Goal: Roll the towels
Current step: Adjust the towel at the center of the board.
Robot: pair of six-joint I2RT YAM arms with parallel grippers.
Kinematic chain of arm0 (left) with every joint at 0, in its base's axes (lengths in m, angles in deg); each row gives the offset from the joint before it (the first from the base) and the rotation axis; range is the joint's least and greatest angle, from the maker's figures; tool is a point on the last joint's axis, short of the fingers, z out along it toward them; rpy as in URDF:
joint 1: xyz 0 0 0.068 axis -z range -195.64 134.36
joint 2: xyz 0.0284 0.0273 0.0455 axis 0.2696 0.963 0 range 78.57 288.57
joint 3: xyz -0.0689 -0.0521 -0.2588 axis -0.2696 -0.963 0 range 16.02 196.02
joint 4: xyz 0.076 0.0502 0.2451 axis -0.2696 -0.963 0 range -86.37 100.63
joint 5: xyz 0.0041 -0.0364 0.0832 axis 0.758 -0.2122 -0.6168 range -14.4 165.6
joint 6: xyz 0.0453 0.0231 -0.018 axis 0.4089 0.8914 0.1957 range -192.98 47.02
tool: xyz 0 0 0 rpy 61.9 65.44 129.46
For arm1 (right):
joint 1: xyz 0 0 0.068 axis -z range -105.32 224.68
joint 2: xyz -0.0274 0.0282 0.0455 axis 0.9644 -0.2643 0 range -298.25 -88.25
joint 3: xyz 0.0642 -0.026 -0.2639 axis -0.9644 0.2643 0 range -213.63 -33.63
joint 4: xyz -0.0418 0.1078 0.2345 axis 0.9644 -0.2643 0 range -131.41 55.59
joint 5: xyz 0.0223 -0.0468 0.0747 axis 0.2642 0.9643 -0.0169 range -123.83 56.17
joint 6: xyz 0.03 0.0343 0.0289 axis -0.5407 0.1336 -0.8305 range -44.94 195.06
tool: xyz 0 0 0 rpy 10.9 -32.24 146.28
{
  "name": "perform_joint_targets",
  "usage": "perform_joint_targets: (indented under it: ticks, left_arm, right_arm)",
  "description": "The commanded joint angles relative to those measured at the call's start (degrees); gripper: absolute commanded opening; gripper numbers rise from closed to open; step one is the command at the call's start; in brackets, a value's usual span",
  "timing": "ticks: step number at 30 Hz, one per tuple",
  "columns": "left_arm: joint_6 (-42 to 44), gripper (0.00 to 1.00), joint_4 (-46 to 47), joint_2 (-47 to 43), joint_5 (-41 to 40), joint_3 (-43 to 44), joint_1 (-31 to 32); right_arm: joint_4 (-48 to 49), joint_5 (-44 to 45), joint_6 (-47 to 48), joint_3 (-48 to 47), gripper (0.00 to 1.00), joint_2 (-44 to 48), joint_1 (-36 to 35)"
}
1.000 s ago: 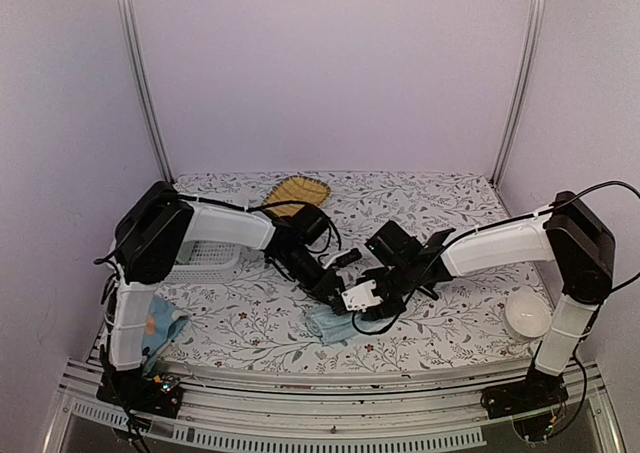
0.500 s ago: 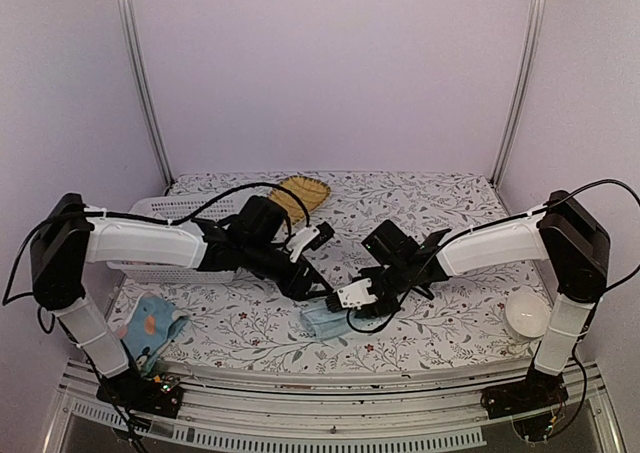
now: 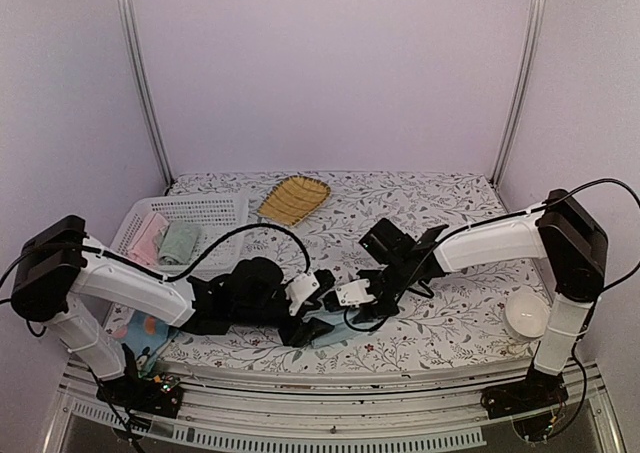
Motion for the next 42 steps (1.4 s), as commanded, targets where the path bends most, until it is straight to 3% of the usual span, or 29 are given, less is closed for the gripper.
perform_joint_targets:
  ticks: [1,10,18,25,30,42]
  left_arm:
    - [0.91,0.62,8.23,-2.97,-3.18,-1.95,1.17]
    - [6.63,0.62,3.07,1.41,-17.29,-0.92,8.53]
    - [8.45,0.62,4.19,6.2,-26.23,-1.74,10.77]
    - [15.6,0.62,2.63,11.88,-36.46,-0.25,13.25]
    - [20.52,0.55,0.83,15.38,-42.05,0.92,14.83]
    - [22.99,0.2,-2.85,14.42,-43.17,2.04,15.7]
  right_arm:
    - [-8.83,-1.58,-2.94,0.87,0.45,-3.61,-0.43]
    - [-10.72,-4.83,-4.49,-1.54,0.46,-3.91,-0.37]
    - [-10.94,-5.52,-5.24,-0.73,0.47,-2.59,-0.41]
    - [-10.5,-6.28,-5.55,0.56,0.47,-1.69,-0.38]
    - [-10.69,-7.33,-6.2,0.46,0.47,-1.02,-0.31]
    - [-14.77,-10.59,-7.68,2.87,0.51,8.35,1.49]
